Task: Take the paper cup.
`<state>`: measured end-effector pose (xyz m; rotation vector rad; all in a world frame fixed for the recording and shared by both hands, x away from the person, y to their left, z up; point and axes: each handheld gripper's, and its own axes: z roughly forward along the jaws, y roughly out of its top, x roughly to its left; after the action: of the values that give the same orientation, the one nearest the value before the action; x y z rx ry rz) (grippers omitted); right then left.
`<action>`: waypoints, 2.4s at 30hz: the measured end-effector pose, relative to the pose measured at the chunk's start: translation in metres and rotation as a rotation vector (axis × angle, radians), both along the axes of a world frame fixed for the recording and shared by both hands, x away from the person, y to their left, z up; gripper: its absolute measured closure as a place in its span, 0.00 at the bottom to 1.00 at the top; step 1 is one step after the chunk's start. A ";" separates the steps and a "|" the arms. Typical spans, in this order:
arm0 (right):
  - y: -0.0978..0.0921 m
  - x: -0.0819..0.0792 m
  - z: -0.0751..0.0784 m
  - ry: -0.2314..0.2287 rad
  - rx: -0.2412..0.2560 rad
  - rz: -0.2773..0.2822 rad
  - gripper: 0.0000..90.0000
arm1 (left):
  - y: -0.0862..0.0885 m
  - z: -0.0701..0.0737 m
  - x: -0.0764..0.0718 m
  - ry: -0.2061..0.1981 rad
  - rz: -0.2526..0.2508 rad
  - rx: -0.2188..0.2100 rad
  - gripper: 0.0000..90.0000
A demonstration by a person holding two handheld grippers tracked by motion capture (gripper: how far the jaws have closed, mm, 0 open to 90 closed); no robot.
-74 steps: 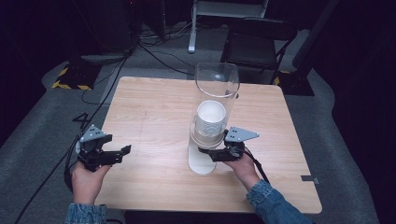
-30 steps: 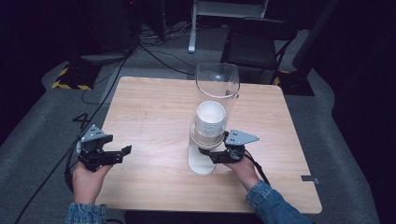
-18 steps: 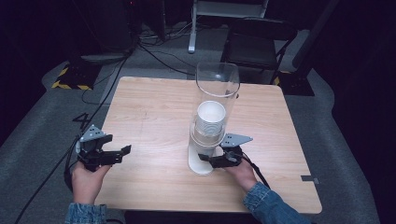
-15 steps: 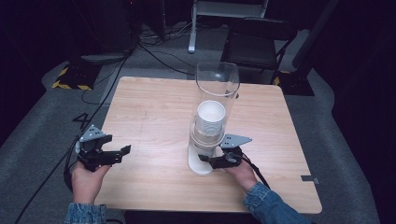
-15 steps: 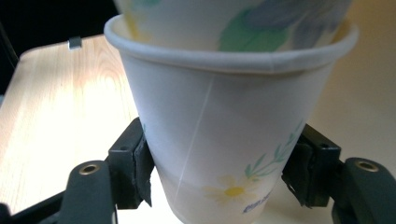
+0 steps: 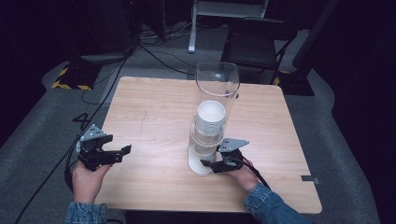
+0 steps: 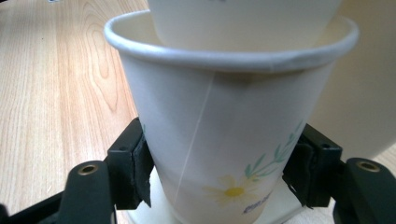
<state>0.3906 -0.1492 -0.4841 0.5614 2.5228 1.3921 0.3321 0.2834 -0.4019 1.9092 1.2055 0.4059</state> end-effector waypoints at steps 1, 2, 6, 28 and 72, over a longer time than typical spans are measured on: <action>-0.001 0.000 -0.001 0.006 -0.008 -0.002 0.37 | -0.001 0.000 0.001 0.003 -0.004 0.002 0.17; -0.001 0.000 -0.001 0.006 -0.008 -0.002 0.37 | -0.001 0.000 0.001 0.003 -0.004 0.002 0.17; -0.006 -0.003 0.000 0.006 -0.024 -0.001 0.37 | -0.003 0.000 0.006 0.007 -0.011 -0.005 0.17; -0.057 -0.013 0.014 -0.032 -0.090 -0.117 0.37 | -0.030 -0.001 0.037 0.018 -0.087 -0.003 0.17; -0.060 0.058 0.002 -0.005 0.052 -0.386 0.37 | -0.013 -0.003 -0.013 0.009 -0.021 -0.010 0.17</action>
<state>0.4490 -0.2092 -0.4820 0.9898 2.2217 1.3093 0.3193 0.2708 -0.4046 1.9155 1.1904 0.3794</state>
